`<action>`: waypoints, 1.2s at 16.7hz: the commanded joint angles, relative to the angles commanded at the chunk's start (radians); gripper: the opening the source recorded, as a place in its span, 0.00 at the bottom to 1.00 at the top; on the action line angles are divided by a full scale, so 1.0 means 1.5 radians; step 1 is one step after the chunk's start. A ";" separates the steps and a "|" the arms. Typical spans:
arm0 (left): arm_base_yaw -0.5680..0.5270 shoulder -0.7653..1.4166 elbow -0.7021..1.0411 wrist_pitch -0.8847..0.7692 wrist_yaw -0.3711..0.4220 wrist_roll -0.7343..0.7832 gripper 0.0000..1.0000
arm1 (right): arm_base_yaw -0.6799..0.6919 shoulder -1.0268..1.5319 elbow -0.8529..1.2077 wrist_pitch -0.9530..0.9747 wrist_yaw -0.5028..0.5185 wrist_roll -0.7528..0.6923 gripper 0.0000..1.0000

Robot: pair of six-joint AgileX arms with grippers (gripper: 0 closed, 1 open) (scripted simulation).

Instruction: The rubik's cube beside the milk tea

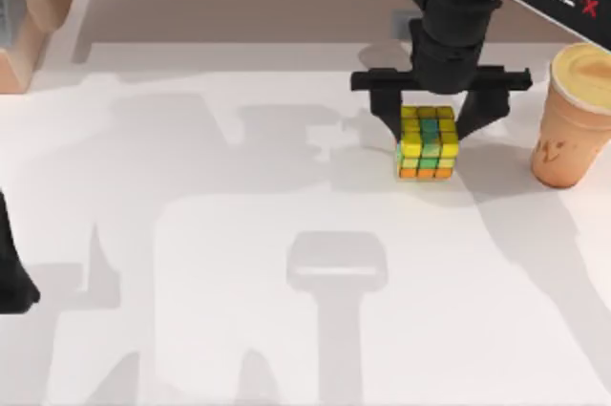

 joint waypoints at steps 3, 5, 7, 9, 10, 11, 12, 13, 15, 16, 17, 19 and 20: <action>0.000 0.000 0.000 0.000 0.000 0.000 1.00 | 0.000 0.000 0.000 0.000 0.000 0.000 0.15; 0.000 0.000 0.000 0.000 0.000 0.000 1.00 | 0.000 0.000 0.000 0.000 0.000 0.000 0.30; 0.000 0.000 0.000 0.000 0.000 0.000 1.00 | 0.000 0.000 0.000 0.000 0.000 0.000 0.45; 0.000 0.000 0.000 0.000 0.000 0.000 1.00 | 0.000 0.000 0.000 0.000 0.000 0.000 0.60; 0.000 0.000 0.000 0.000 0.000 0.000 1.00 | 0.000 0.000 0.000 0.000 0.000 0.000 0.68; 0.000 0.000 0.000 0.000 0.000 0.000 1.00 | 0.000 0.000 0.000 0.000 0.000 0.000 0.75; 0.000 0.000 0.000 0.000 0.000 0.000 1.00 | 0.000 0.000 0.000 0.000 0.000 0.000 0.83; 0.000 0.000 0.000 0.000 0.000 0.000 1.00 | 0.000 0.000 0.000 0.000 0.000 0.000 0.90; 0.000 0.000 0.000 0.000 0.000 0.000 1.00 | 0.000 0.000 0.000 0.000 0.000 0.000 1.00; 0.000 0.000 0.000 0.000 0.000 0.000 1.00 | 0.000 0.000 0.000 0.000 0.000 0.000 1.00; 0.000 0.000 0.000 0.000 0.000 0.000 1.00 | 0.000 0.000 0.000 0.000 0.000 0.000 1.00; 0.000 0.000 0.000 0.000 0.000 0.000 1.00 | 0.000 0.000 0.000 0.000 0.000 0.000 1.00; 0.000 0.000 0.000 0.000 0.000 0.000 1.00 | 0.000 0.000 0.000 0.000 0.000 0.000 1.00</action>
